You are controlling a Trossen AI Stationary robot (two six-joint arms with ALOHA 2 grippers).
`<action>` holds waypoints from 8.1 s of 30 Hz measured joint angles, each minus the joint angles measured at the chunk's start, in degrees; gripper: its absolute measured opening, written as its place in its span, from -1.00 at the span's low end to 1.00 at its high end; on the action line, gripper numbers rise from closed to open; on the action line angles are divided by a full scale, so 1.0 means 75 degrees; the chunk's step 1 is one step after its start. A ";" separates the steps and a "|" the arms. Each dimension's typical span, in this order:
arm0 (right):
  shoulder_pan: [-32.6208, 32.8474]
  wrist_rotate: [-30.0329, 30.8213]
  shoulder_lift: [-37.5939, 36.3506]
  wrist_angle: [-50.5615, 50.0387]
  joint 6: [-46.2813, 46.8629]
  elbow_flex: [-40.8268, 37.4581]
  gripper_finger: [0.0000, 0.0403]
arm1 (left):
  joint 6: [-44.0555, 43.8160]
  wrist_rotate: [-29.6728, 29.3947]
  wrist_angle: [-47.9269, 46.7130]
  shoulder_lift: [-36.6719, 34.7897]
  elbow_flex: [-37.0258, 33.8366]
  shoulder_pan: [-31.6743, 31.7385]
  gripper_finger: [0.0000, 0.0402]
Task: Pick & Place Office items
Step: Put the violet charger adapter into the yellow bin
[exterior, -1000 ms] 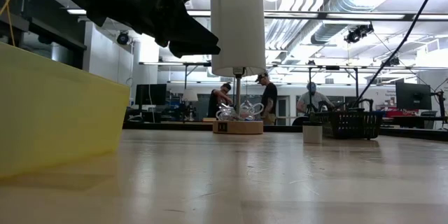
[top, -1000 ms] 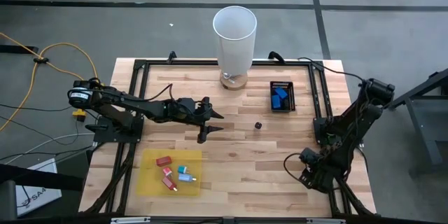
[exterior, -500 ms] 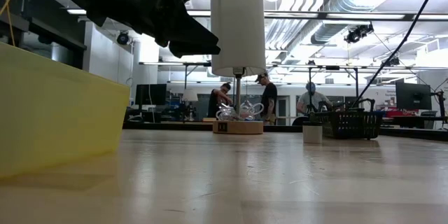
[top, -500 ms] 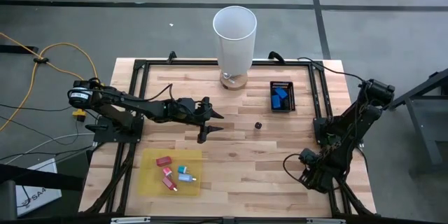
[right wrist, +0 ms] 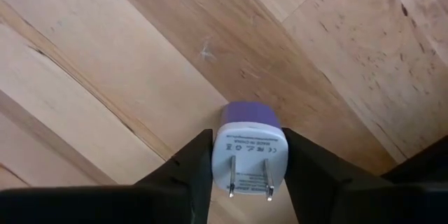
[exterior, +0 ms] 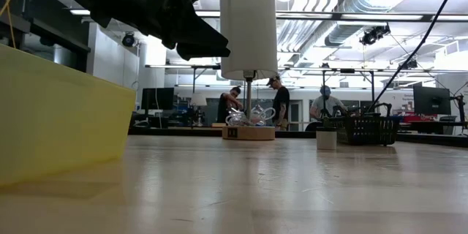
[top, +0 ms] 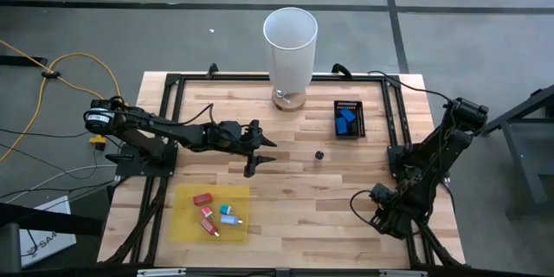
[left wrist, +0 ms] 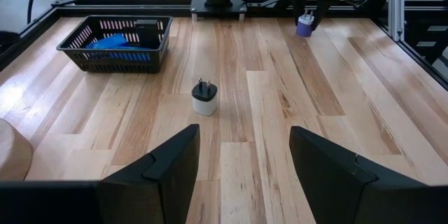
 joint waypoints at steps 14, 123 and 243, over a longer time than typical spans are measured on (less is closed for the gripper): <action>0.0000 0.0009 -0.0047 -0.0009 -0.0067 0.0000 -0.32 | -0.0002 -0.0001 0.0000 0.0000 0.0000 0.0000 0.07; -0.6535 0.3100 0.1521 1.1115 -0.9731 -0.0003 -0.33 | 0.0000 -0.0003 0.0000 0.0000 0.0003 0.0000 0.07; -0.7262 0.1009 0.1512 1.2327 -0.3815 -0.0003 -0.34 | 0.1346 -0.0912 0.1516 0.0000 0.0003 -0.0405 0.07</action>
